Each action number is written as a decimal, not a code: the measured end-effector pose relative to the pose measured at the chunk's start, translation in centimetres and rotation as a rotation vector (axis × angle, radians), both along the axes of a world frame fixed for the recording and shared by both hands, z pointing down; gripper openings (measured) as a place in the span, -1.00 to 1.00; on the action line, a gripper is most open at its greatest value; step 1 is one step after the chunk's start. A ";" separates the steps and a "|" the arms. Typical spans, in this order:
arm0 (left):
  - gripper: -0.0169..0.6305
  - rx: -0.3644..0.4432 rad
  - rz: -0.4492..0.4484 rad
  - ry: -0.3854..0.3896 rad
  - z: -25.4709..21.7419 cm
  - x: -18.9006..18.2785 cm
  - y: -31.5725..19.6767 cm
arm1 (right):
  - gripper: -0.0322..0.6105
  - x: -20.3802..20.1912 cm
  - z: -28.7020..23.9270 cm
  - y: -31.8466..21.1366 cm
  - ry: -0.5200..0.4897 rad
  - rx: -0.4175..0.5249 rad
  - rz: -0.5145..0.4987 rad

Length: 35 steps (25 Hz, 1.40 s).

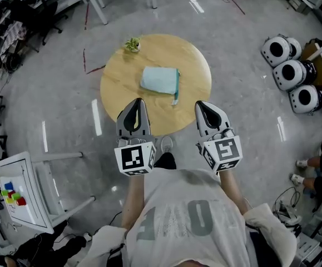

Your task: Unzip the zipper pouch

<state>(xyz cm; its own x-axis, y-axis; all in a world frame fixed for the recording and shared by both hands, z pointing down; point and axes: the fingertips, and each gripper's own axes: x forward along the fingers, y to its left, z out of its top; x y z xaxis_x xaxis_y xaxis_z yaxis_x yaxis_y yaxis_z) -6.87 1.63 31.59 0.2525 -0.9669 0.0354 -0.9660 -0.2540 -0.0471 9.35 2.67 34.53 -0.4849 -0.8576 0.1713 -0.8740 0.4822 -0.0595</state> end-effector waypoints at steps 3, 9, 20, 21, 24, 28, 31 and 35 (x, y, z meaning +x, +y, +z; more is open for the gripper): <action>-0.87 -0.007 0.023 -0.001 0.0 -2.2 -4.0 | -0.81 -2.2 -0.2 -3.9 0.013 0.002 0.026; -0.87 -0.019 0.034 0.010 0.3 -5.3 -9.7 | -0.81 -4.9 -0.6 -9.6 0.037 0.014 0.054; -0.87 -0.023 -0.011 0.018 0.9 -6.5 -12.4 | -0.81 -5.6 0.3 -12.9 0.039 -0.005 0.026; -0.87 -0.019 -0.015 0.017 0.8 -6.4 -12.5 | -0.81 -5.6 0.4 -13.1 0.035 -0.008 0.024; -0.87 -0.016 -0.020 0.010 0.8 -6.2 -12.8 | -0.80 -5.2 0.6 -13.6 0.038 -0.010 0.021; -0.86 -0.024 0.010 -0.009 1.0 -5.6 -13.1 | -0.80 -4.8 0.5 -13.7 0.023 -0.003 0.016; -0.73 -0.035 0.060 -0.037 1.4 -4.9 -13.4 | -0.72 -4.8 0.7 -13.8 -0.004 -0.016 -0.007; -0.27 -0.069 0.107 -0.049 2.4 -4.1 -14.0 | -0.17 -4.7 2.4 -14.2 -0.008 -0.082 -0.034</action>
